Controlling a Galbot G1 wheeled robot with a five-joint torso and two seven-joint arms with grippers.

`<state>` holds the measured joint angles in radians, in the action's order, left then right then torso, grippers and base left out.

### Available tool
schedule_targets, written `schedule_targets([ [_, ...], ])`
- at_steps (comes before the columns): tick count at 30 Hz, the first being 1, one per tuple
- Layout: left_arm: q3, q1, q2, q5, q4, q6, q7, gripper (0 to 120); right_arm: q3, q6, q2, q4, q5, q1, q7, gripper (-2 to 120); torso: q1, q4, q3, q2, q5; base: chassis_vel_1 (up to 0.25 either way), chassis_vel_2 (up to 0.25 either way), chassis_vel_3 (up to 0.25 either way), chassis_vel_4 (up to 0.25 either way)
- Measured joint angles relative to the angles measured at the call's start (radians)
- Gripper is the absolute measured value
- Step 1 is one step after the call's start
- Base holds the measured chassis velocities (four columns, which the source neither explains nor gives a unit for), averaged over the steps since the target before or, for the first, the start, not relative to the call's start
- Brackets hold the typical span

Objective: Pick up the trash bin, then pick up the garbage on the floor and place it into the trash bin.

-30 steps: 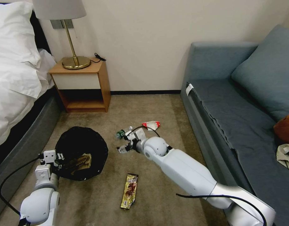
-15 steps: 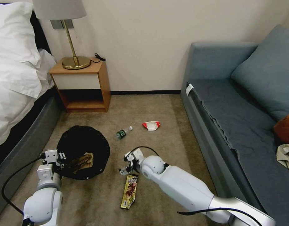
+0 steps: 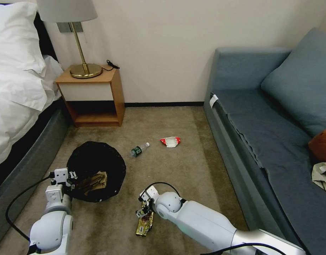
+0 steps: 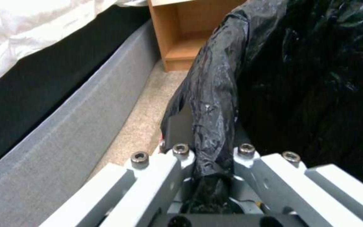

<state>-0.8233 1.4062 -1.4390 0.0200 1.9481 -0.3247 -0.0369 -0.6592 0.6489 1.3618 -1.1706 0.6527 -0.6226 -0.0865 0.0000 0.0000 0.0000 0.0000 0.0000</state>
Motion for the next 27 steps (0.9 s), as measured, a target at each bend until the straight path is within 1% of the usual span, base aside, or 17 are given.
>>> schedule_targets([
  [16,-0.003,0.027,-0.005,0.000,0.012,0.017,0.003,4,-0.017,0.004,-0.002,-0.021,-0.017,-0.035,-0.009,100,0.000,0.0000,0.000,0.000,0.0000,0.000,0.000,0.000,0.000],
  [27,-0.005,0.030,-0.010,0.004,0.011,0.030,0.000,4,-0.027,0.006,0.002,-0.020,-0.050,-0.059,-0.017,100,0.000,0.0000,0.000,0.000,0.0000,0.000,0.000,0.000,0.000],
])
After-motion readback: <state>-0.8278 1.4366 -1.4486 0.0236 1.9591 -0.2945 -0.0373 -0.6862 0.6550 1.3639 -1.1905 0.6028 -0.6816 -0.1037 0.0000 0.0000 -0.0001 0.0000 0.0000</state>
